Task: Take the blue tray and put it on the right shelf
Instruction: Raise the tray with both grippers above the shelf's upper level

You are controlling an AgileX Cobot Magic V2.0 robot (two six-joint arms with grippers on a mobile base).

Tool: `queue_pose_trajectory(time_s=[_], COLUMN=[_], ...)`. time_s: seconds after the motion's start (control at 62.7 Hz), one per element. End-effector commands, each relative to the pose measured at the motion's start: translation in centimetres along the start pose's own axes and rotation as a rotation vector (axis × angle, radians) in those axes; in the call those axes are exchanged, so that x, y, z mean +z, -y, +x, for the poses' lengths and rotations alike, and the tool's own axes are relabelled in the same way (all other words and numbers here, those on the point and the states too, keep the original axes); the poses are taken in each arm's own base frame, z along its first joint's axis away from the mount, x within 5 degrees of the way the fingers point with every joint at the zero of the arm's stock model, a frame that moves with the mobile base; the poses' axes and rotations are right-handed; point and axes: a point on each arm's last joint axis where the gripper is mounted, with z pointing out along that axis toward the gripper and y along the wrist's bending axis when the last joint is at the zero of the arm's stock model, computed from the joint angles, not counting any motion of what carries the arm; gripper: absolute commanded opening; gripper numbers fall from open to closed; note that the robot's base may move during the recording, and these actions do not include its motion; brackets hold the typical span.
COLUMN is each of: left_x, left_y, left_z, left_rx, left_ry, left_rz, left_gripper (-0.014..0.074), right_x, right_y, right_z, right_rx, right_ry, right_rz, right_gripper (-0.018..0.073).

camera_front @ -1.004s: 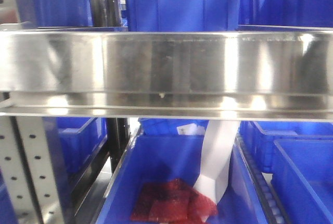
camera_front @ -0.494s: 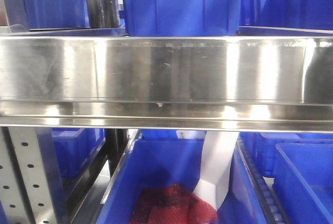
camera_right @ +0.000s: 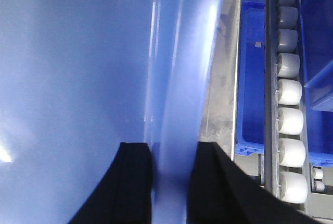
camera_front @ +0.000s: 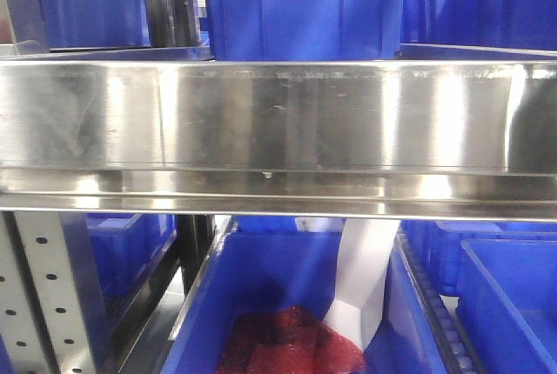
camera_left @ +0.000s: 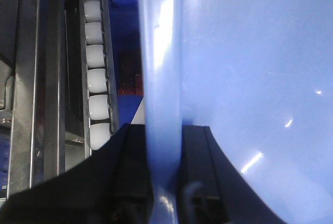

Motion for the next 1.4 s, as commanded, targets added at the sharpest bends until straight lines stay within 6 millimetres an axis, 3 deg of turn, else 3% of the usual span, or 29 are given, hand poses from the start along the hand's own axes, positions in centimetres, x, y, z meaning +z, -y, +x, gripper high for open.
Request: queue_pose_trajectory(time_s=[0.0,0.654,0.909,1.02,1.228,1.387], left_x=[-2.4,-2.4,0.4,2.8,7.2,9.5], left_y=[-0.3,0.6,0.3,0.1,-1.2,-2.2], left_z=[0.1,0.3,-0.4,-1.1,-2.3,-2.6], left_rx=[0.015,-0.005,0.031,0.059,-0.026,-0.055], left_ry=[0.021,0.000,-0.005,0.000,-0.021,-0.042], left_rz=[-0.007,0.098,0.002,-0.068,-0.040,-0.055], left_gripper=[-0.0048,-0.0048,-0.0048,-0.0048,-0.0048,-0.0048], right_x=[-2.1,-2.1,-1.7,-0.1,5.3,8.7], right_y=[0.3,0.2,-0.3,-0.7,-1.4,-1.7], right_z=[-0.8,-0.9,-1.7,-2.7,-3.5,-3.5], right_rx=[-0.037,-0.037,-0.035,-0.039,-0.044,-0.049], right_ry=[0.123,0.138,0.198,0.234,0.134,0.059], right_rz=[0.008,0.002,-0.041,-0.053,-0.036,-0.016], right_gripper=[0.0057,0.0057,0.0057,0.0057,0.0057,0.0057])
